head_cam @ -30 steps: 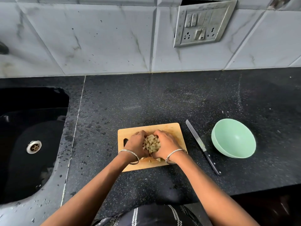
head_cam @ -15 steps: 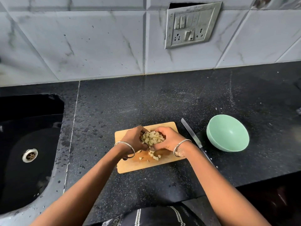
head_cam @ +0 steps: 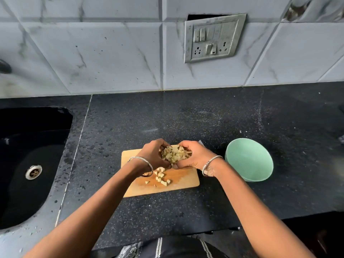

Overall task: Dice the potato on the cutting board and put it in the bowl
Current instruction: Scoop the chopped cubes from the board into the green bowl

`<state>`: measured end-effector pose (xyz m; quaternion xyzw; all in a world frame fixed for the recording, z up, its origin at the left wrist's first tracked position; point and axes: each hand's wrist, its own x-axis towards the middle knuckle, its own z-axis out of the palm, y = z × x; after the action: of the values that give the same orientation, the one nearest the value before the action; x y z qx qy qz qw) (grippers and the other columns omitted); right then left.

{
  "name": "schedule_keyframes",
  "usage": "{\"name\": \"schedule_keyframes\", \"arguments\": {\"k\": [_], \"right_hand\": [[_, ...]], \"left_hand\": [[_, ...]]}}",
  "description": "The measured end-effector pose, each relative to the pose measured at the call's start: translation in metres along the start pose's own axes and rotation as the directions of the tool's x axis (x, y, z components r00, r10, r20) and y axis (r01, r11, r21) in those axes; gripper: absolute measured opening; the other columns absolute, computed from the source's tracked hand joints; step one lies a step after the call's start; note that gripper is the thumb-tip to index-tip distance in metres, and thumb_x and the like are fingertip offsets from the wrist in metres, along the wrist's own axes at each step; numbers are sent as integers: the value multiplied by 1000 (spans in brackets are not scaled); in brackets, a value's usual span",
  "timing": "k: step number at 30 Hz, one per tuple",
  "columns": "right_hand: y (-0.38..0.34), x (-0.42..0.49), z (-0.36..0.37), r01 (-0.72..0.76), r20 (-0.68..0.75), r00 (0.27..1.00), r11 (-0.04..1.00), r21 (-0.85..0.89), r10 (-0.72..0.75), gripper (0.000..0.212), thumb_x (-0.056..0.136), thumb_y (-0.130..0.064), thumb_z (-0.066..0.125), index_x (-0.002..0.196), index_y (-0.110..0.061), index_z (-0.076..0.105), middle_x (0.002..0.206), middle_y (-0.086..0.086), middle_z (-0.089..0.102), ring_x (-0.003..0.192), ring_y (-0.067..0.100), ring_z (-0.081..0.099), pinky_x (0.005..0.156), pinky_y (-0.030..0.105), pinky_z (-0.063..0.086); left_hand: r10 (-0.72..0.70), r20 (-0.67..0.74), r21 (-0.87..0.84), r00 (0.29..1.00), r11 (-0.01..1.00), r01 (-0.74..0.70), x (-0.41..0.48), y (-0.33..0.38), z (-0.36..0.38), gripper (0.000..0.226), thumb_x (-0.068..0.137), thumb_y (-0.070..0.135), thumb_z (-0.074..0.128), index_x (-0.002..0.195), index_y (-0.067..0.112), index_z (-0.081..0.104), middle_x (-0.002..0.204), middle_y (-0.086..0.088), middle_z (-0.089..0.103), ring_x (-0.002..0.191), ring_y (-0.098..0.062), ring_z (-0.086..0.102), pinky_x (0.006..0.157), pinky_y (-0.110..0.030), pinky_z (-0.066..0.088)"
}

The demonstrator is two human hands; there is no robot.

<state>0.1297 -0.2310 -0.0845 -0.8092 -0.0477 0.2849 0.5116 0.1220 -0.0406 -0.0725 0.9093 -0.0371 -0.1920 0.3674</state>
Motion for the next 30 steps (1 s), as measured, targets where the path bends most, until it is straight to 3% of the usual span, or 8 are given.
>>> {"name": "schedule_keyframes", "arguments": {"k": [3,8,11,17,20,23,26,30], "right_hand": [[8,-17,-31,14,-8,1000,1000,-6,-14,53,60,-13,91,106,-20,66,100,-3,73,97,11,68,92,35,53],[31,-51,-89,14,-63,998,999,49,-11,55,57,-17,92,105,-19,66,100,0,74,98,17,69,95,41,53],[50,-69,-126,4,-85,996,996,88,4,51,59,-11,92,104,-16,67,100,3,74,99,19,69,95,39,53],[91,-87,-169,-150,-123,977,970,190,175,56,60,6,87,109,-8,66,108,14,70,102,27,68,85,38,58],[105,-85,-170,-231,-233,948,972,-36,217,55,55,-4,90,103,-15,65,98,5,70,92,20,67,73,30,58],[111,-80,-166,-328,-300,922,903,-278,243,61,55,-23,89,111,-26,64,105,-3,66,94,17,66,83,37,57],[109,-75,-165,-328,-299,922,905,-271,245,38,75,-21,77,112,-24,68,111,2,67,93,19,68,82,39,58],[99,-76,-163,-334,-436,893,815,-473,113,26,88,-15,63,110,-22,73,114,10,68,100,26,67,92,35,53]], "left_hand": [[11,1,-26,1000,1000,-11,4,32,16,57,64,12,86,113,22,59,106,4,60,92,-13,58,75,-23,46],[71,33,-34,997,997,-69,22,90,50,58,62,15,87,113,21,60,100,8,58,90,-11,54,66,-16,40],[92,47,-39,995,995,-90,39,122,76,58,61,17,87,112,22,60,105,4,61,93,-13,57,74,-21,46],[45,111,18,993,999,-47,68,163,131,60,65,16,85,120,20,61,116,-1,60,105,-19,58,84,-25,47],[23,147,84,989,996,-36,73,170,155,50,73,20,79,120,21,63,117,-5,65,107,-22,61,91,-29,49],[19,130,170,991,985,-42,75,172,166,36,83,23,63,119,27,65,118,-5,66,108,-26,62,93,-33,49],[48,36,198,998,979,-55,75,170,162,32,87,14,55,111,27,71,111,-6,69,101,-28,65,90,-34,52],[40,-107,67,993,997,-33,75,168,151,24,80,5,60,83,24,75,80,-2,75,74,-21,72,75,-34,59]]}}
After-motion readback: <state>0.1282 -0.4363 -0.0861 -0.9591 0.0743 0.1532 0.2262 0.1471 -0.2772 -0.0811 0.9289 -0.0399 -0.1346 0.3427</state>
